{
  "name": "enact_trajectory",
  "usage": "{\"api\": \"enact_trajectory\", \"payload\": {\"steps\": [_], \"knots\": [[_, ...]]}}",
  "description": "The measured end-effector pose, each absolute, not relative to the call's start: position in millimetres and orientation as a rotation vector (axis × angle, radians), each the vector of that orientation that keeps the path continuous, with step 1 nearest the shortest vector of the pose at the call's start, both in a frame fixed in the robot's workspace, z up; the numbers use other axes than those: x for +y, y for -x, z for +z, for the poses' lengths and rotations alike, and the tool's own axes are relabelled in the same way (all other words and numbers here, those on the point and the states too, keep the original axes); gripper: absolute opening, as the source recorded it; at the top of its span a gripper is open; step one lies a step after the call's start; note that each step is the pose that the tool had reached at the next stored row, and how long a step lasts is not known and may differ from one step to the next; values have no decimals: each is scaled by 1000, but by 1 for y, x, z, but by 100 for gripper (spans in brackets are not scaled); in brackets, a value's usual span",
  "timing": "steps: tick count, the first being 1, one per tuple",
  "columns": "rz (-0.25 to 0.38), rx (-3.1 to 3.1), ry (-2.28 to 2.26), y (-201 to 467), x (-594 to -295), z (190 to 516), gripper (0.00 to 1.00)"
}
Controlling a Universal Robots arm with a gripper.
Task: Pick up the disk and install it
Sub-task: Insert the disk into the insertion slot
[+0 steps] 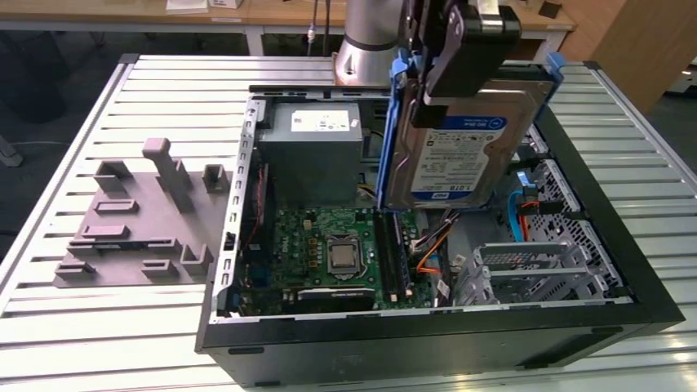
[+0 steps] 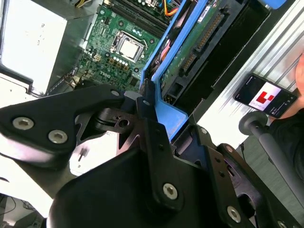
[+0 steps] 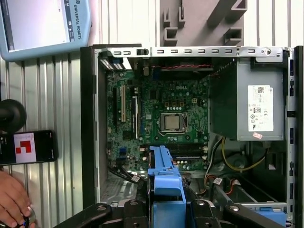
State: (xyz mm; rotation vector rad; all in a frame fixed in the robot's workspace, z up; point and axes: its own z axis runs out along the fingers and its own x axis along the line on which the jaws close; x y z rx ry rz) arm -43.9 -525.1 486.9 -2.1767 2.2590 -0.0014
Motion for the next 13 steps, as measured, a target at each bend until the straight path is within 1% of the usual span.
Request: {"api": "enact_trajectory", "payload": {"steps": [3,9,13], "knots": [[-1,2259,2177,41,-528,486,36],[-1,2259,2177,39,-543,482,36],[-1,2259,2177,31,-546,479,36]]}}
